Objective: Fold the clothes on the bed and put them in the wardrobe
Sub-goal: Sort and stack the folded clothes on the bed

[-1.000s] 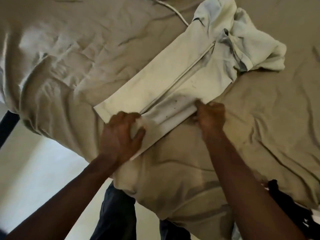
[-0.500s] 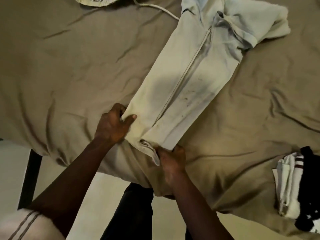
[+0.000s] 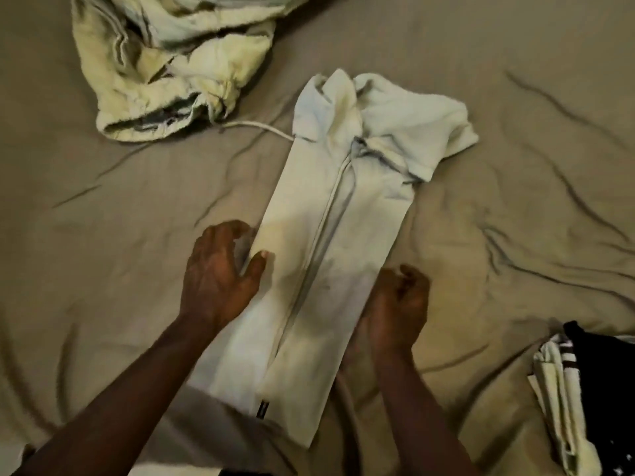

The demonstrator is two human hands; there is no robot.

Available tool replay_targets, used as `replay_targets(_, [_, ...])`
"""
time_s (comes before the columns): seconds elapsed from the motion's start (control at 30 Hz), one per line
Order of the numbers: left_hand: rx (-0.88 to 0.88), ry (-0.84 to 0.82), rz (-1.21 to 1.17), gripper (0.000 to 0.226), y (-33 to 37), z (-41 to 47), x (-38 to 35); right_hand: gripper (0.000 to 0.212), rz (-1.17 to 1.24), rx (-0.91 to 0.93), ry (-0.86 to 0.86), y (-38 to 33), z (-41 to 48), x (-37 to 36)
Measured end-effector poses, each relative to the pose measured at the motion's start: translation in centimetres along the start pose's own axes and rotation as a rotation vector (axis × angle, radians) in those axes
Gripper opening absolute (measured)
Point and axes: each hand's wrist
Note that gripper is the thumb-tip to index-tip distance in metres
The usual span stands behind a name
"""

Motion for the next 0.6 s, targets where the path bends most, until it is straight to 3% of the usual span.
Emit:
replay_targets(0.1, [0.068,0.039,-0.162,0.040,5.1,8.3,-1.1,0.033,0.216,-0.138,0.086,-6.4,8.9,-0.8])
replay_targets(0.17, [0.117,0.049,-0.231,0.045,7.9,13.7,-1.8,0.041,0.285,-0.163,0.054,-10.2,13.7,-1.4])
replay_targets(0.3, [-0.079,0.077,-0.095,0.047,12.2,22.6,-3.3,0.085,0.283,-0.188,-0.071,-16.3,20.1,-2.1])
replay_targets(0.33, [-0.107,0.029,-0.063,0.047,13.7,24.7,-4.0,0.085,0.239,-0.168,-0.096,-17.5,22.0,-2.3])
replay_targets(0.5, [-0.084,-0.414,0.312,0.063,18.4,31.3,-7.0,0.006,0.000,0.044,-0.238,-20.9,24.9,-2.8])
replay_targets(0.6, [-0.099,-0.573,0.303,0.042,19.0,33.2,-7.7,0.026,0.019,0.181,-0.316,-21.9,25.4,-2.2])
Point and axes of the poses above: each hand's wrist, its own z-axis towards the middle knuckle, its own x-axis out of the back of the hand, y = z × x, and after that the axes turned 8 degrees about -z, right-handed
